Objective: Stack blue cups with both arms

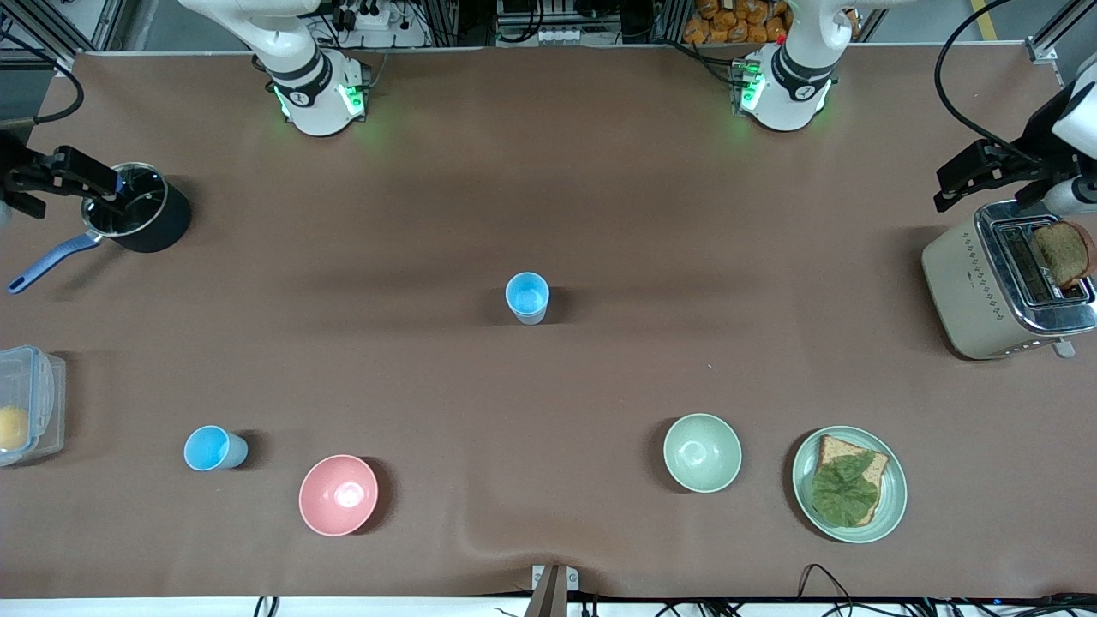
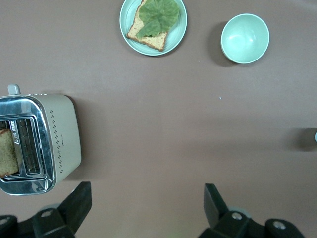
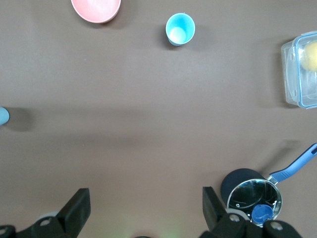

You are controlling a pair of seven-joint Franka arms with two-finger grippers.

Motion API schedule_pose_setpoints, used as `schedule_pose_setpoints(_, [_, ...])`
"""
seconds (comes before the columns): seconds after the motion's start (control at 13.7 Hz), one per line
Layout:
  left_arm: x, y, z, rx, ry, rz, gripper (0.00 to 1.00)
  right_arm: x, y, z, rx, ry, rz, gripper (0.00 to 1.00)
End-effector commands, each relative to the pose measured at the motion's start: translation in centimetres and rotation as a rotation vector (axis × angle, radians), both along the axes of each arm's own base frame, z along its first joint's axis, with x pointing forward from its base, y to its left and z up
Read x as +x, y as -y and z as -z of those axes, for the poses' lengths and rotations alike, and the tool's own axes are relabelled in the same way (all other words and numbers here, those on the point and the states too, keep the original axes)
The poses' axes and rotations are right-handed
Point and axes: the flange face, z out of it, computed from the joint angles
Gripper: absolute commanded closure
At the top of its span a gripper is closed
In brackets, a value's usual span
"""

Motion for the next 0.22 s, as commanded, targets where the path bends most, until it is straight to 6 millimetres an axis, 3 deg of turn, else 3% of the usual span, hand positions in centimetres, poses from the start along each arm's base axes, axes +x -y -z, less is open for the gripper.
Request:
schedule_pose_setpoints(0.0, [0.24,0.52,-0.52,-0.023,0.000,0.019,0.00,-0.45,-0.11,-0.67,-0.010,0.013,0.019,0.00])
schedule_pose_setpoints(0.15, [0.21,0.80,-0.66,-0.027,0.002,0.025,0.00,-0.52,0.04,-0.74,-0.009,0.013,0.022,0.00])
